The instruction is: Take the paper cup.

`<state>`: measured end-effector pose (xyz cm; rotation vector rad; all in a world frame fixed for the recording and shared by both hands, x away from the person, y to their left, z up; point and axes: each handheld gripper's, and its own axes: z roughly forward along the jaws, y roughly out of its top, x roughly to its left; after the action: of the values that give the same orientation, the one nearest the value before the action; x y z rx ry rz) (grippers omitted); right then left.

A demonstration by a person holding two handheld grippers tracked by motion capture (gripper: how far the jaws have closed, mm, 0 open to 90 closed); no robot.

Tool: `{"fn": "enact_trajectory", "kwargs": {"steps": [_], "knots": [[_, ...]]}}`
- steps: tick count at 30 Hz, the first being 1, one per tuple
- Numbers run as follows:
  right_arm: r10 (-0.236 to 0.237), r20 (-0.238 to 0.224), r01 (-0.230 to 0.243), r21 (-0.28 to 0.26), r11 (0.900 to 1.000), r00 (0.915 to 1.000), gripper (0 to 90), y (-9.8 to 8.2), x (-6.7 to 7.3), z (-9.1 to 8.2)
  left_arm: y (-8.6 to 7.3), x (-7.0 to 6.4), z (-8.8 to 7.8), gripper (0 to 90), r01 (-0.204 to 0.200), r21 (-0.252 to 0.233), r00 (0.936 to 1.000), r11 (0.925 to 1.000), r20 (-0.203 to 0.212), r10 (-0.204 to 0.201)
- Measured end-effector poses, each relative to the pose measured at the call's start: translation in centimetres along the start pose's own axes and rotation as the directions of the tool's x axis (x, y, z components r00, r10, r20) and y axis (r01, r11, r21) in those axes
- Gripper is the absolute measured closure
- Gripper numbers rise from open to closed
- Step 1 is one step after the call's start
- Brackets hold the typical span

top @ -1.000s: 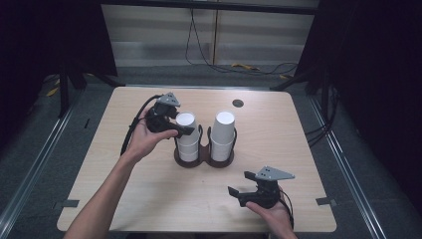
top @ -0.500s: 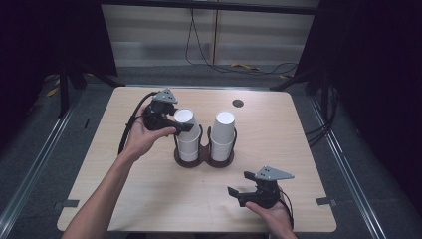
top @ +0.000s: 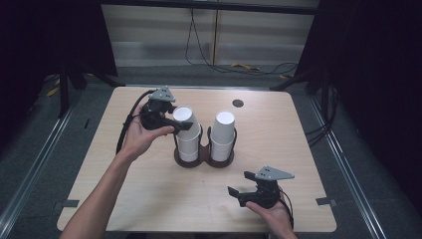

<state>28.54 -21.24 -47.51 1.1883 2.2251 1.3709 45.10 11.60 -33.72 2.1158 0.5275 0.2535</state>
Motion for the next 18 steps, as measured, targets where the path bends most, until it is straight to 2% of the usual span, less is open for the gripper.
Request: {"fn": "enact_trajectory", "kwargs": {"steps": [10,18], "knots": [[-0.002,-0.003,0.002,-0.002,1.0,1.0,14.3,0.0,0.0,0.0,0.0,-0.2,-1.5,32.2,-0.011,-0.069,0.9999,0.9976,0.007,0.011],[-0.005,-0.005,0.005,-0.003,1.0,1.0,14.3,0.0,0.1,0.1,-0.3,-0.3,-2.4,32.1,-0.007,-0.128,0.9995,0.9917,0.031,0.011]]}}
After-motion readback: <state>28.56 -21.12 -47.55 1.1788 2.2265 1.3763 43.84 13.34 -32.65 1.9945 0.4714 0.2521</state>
